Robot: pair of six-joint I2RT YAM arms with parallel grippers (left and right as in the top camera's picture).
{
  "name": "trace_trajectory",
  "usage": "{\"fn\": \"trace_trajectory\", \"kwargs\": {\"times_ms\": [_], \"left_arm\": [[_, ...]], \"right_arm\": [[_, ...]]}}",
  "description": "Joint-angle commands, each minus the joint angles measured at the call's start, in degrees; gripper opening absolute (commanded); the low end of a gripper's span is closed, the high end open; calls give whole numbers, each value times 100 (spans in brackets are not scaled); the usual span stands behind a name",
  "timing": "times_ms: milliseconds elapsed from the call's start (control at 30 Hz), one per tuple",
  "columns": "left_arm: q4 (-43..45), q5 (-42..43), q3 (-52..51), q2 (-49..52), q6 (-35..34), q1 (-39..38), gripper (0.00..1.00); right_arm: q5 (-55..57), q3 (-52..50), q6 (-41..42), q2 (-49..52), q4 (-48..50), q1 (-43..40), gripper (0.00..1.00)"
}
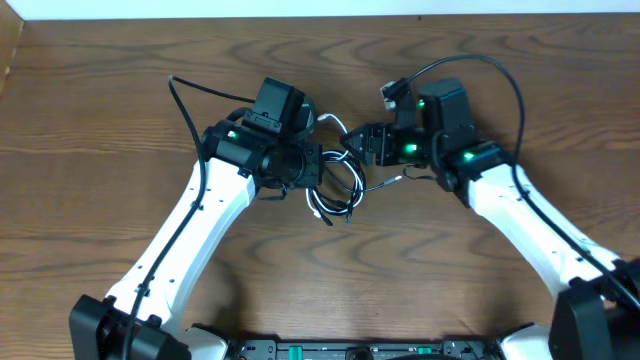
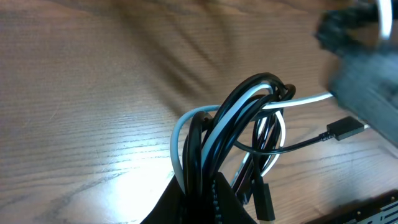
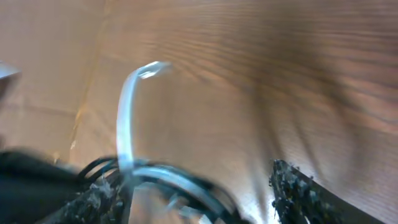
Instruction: Untangle cables
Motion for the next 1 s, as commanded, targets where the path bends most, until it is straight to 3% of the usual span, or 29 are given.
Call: {"fn": "trace_trajectory", "kwargs": {"times_ms": [0,200,433,667,767,967], "left_arm": [[-52,48,-26,-7,61,-4,8],[-57,31,-26,-7,328,-2,7],[11,-531,-26,-7,337,-2,7],[503,-557,-26,-7,577,-2,7],[640,-553,-26,-7,732,-2,7],[898,-511,-26,-7,1469,-2,8]], "right_arm": [[678,68,382,291,142,120,63],[1373,68,826,599,-525,101,46],[1617,68,647,603,-1163,98,34],[-118,70,-763,603,-1180,92,22],[-667,72,-1152,557,-1180,35,22],[-1244,79,-1718,129,-1180,-282,38]]}}
